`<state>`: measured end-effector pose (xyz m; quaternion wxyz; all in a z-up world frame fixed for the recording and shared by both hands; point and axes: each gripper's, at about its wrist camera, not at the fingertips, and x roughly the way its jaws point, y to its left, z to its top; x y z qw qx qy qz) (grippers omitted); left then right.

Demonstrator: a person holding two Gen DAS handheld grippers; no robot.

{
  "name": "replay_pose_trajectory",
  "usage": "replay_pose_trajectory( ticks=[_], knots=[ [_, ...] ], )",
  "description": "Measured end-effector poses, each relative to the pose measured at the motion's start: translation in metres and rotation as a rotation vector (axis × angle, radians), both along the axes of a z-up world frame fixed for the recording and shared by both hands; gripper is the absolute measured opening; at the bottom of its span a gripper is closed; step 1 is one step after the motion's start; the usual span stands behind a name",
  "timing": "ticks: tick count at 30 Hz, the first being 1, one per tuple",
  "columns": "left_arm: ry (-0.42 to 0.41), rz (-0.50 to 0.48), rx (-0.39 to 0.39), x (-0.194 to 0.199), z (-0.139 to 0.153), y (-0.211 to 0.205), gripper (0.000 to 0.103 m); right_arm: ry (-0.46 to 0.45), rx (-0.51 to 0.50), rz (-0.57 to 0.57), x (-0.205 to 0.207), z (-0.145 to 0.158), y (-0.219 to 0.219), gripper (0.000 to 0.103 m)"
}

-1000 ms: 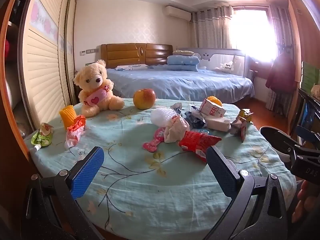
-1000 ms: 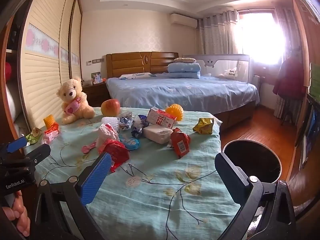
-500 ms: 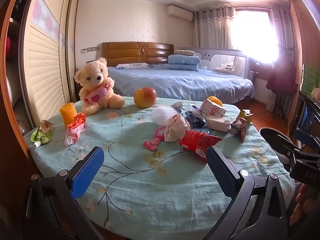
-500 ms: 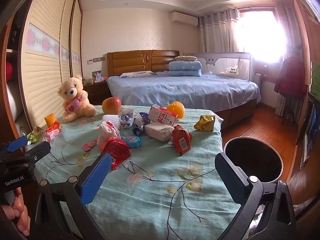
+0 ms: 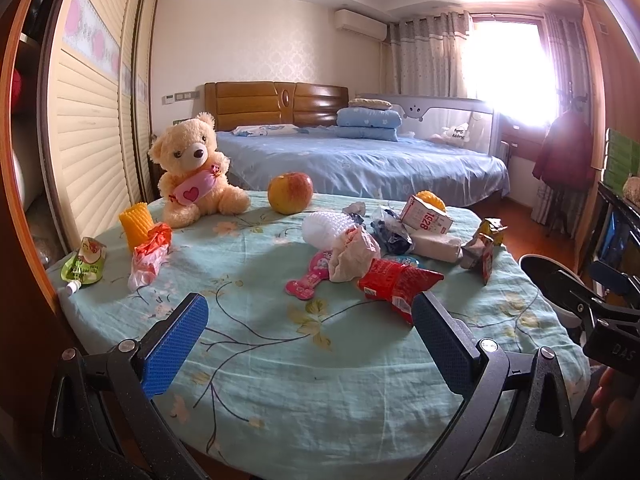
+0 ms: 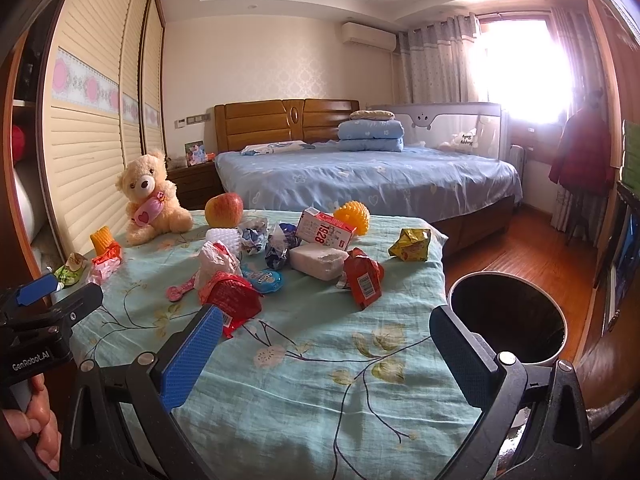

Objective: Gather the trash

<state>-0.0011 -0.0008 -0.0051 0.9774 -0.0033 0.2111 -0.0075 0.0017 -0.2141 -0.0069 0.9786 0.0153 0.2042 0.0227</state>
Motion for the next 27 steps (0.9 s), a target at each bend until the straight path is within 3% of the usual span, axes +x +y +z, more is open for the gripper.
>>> replay_pose_trajectory(
  ticks=[27],
  knots=[
    [0.018,0.003,-0.017,0.0079,-0.0014,-0.0003,0.103,0.019,0.024,0.016,0.004,-0.0014,-0.0033,0.103]
  ],
)
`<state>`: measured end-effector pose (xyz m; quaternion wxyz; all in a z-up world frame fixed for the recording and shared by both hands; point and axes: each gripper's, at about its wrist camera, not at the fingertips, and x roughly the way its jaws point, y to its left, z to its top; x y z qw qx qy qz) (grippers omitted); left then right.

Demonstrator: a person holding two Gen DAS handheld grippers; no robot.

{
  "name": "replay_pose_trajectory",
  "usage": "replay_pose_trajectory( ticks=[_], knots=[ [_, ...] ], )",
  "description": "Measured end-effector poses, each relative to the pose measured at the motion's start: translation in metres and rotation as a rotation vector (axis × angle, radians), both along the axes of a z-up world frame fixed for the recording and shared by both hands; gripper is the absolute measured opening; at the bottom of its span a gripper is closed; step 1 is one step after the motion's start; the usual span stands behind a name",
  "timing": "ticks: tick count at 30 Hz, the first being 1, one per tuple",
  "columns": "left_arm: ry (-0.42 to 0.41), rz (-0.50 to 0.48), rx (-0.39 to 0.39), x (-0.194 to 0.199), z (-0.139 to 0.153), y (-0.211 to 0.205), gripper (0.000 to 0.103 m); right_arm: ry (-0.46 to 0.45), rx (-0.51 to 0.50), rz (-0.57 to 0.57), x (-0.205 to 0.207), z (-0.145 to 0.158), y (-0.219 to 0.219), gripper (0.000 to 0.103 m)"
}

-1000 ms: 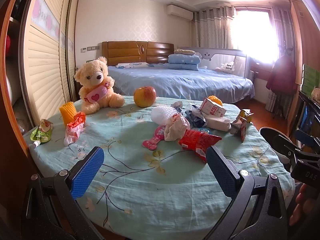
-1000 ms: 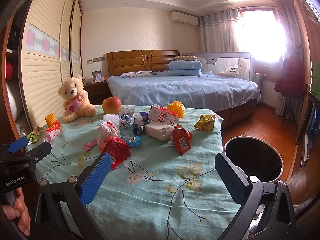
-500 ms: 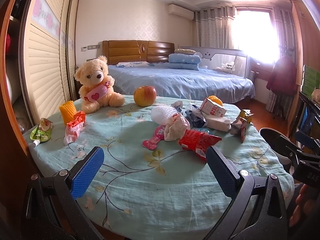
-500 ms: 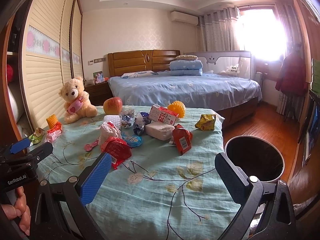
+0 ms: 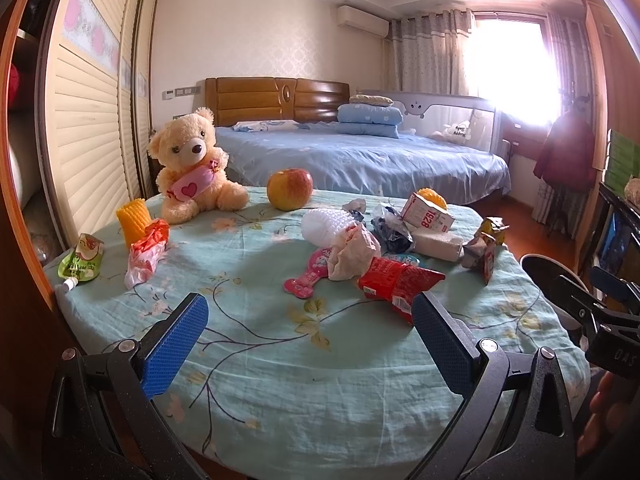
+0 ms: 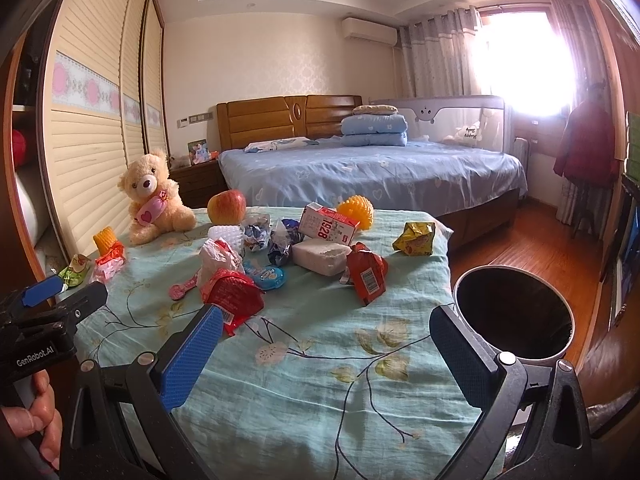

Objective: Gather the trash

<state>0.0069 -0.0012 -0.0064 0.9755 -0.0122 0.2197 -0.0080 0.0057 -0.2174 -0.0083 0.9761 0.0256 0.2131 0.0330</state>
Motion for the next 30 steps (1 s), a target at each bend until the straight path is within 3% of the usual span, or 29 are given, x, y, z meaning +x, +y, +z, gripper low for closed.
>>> replay_pose_trajectory(
  ticks=[18,30],
  knots=[
    [0.009,-0.011,0.008,0.006,-0.002,-0.007,0.103,0.015,0.015,-0.002,0.004,-0.004,-0.009,0.103],
    [0.085,-0.046,-0.002,0.026,-0.017,-0.016,0.103,0.089,0.061,-0.008,0.02,-0.017,-0.026,0.103]
  ],
)
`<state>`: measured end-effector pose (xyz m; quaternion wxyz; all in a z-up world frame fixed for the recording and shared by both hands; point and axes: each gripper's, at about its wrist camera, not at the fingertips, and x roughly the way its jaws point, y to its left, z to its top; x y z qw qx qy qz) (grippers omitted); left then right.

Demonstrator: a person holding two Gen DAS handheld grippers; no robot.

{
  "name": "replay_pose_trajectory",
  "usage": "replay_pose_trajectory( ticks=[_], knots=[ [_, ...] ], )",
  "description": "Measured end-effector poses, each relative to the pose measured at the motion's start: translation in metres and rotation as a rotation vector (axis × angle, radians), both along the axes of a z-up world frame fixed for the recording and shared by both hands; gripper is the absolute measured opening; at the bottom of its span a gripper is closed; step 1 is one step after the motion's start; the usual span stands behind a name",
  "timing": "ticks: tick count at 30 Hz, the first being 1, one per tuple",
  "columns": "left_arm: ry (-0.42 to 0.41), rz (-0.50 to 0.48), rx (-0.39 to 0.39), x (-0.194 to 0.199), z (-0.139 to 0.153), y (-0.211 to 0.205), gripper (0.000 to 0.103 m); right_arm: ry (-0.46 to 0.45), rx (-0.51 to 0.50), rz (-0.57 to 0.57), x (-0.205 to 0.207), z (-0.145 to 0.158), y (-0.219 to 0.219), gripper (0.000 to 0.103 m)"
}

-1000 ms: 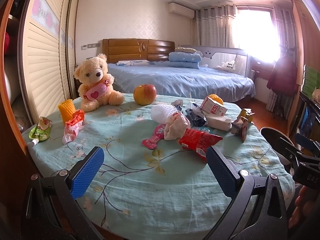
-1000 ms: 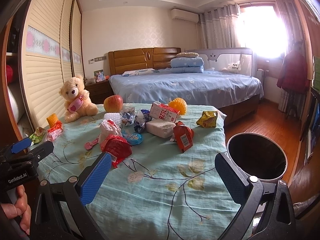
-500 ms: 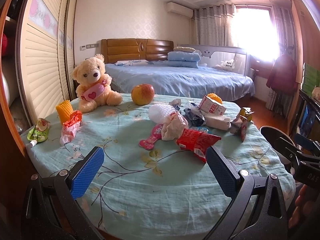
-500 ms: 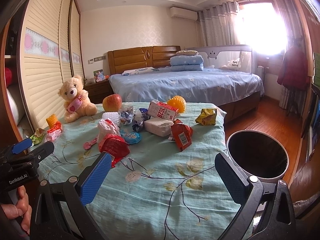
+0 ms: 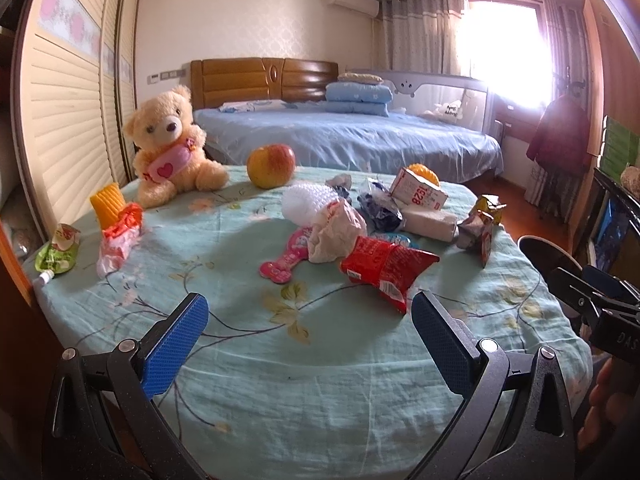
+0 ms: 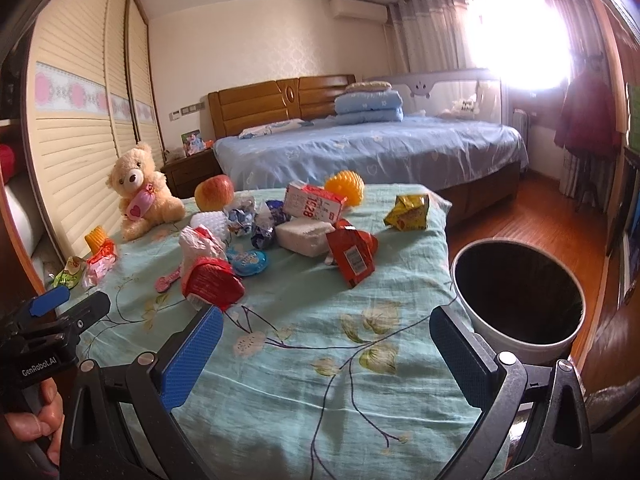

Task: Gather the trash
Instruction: 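Grasp the orange-grey snack bag with the right tool while the left tool grasps the red chip bag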

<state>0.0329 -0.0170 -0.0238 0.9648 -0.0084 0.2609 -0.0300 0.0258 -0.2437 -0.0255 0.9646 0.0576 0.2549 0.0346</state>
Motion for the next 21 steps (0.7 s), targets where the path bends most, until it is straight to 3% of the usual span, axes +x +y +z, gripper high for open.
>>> replay_pose_trajectory(
  ticks=[11,17,21],
  knots=[
    [0.134,-0.057,-0.039,0.043,-0.02,-0.022,0.101,0.117,0.042,-0.023,0.04,-0.011,-0.025,0.101],
    [0.179,-0.078,-0.034,0.064,-0.027,-0.037,0.099,0.189,0.054,-0.009,0.071,-0.017,-0.03,0.086],
    [0.218,-0.093,-0.067,0.078,-0.033,-0.039,0.091,0.222,0.072,0.014,0.091,-0.022,-0.031,0.084]
  ],
)
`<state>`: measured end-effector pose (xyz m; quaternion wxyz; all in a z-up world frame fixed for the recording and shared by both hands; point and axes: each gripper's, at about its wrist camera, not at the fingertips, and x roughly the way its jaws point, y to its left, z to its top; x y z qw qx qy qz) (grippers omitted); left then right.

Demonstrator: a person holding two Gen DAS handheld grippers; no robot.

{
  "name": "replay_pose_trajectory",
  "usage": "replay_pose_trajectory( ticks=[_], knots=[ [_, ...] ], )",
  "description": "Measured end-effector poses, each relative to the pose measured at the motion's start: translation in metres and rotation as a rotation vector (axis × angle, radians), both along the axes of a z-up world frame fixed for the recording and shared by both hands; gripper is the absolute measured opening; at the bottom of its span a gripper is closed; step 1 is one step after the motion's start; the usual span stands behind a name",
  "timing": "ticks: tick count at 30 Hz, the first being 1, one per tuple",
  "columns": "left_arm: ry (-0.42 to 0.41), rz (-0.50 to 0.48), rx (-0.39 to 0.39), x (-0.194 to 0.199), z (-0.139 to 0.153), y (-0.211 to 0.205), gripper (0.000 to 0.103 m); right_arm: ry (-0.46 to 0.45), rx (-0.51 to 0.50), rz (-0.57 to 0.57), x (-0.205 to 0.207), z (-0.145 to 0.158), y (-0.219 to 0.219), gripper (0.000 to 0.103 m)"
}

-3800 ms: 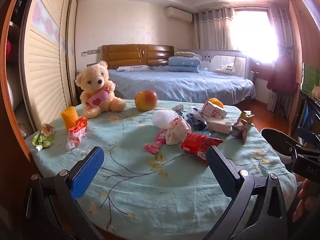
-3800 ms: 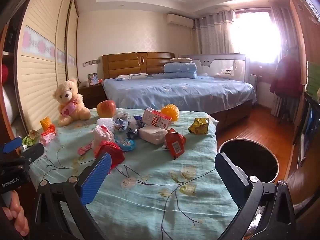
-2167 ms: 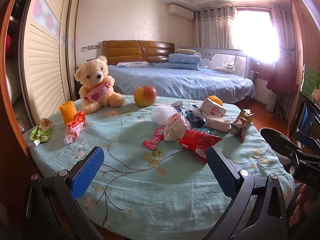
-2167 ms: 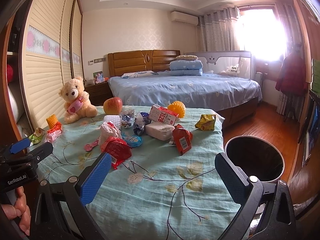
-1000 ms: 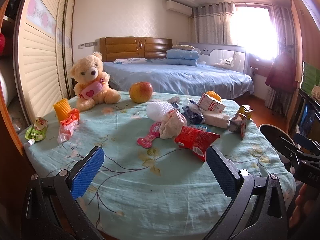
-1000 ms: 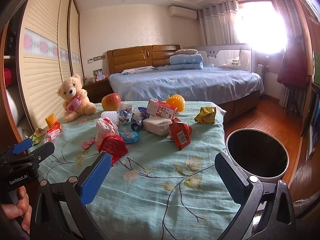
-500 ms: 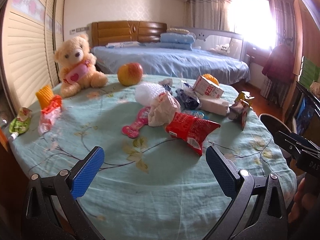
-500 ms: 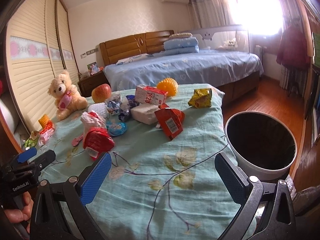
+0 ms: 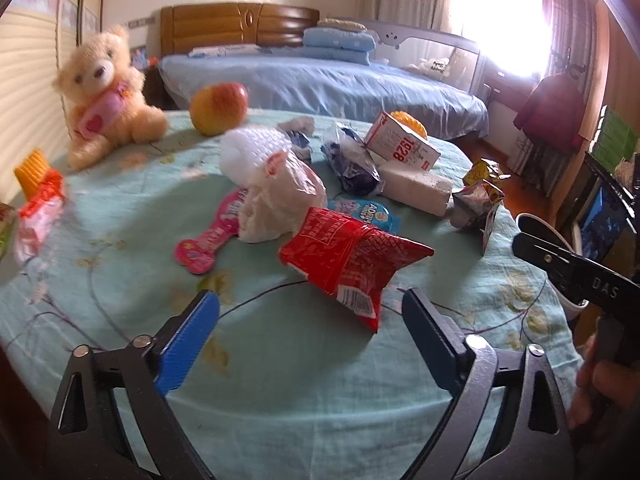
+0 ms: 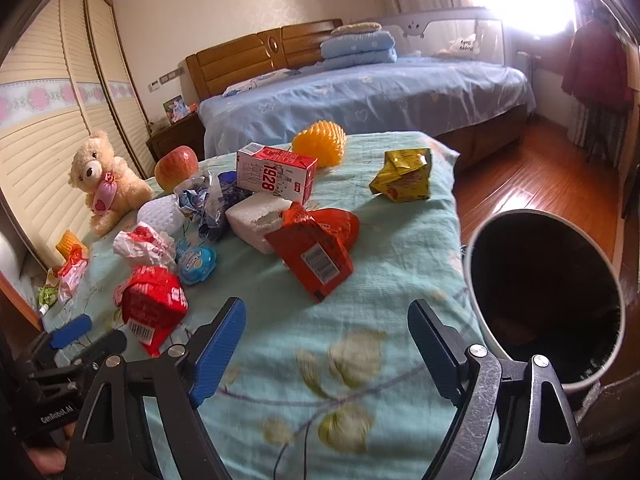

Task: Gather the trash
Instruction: 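Grasp the orange-grey snack bag with the right tool while the left tool grasps the red chip bag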

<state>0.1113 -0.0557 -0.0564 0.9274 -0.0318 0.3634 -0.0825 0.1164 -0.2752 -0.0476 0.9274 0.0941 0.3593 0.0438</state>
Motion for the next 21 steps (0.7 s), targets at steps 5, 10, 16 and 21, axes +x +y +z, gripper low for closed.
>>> replay_pose_trajectory(
  ticks=[5,10,16,21],
  knots=[
    [0.044,-0.016,-0.021,0.012,-0.008,-0.003,0.08,0.062,0.004,0.023,0.023,-0.01,0.0,0.079],
    [0.073,-0.042,-0.048,0.019,-0.014,-0.008,0.06,0.106,0.008,0.037,0.044,-0.016,-0.001,0.074],
    [0.078,-0.1,-0.063,0.02,-0.015,-0.018,0.019,0.13,0.012,0.046,0.052,-0.021,-0.004,0.018],
    [0.05,-0.125,-0.062,0.013,-0.011,-0.025,0.015,0.103,0.007,0.029,0.04,-0.016,-0.008,0.0]
  ],
)
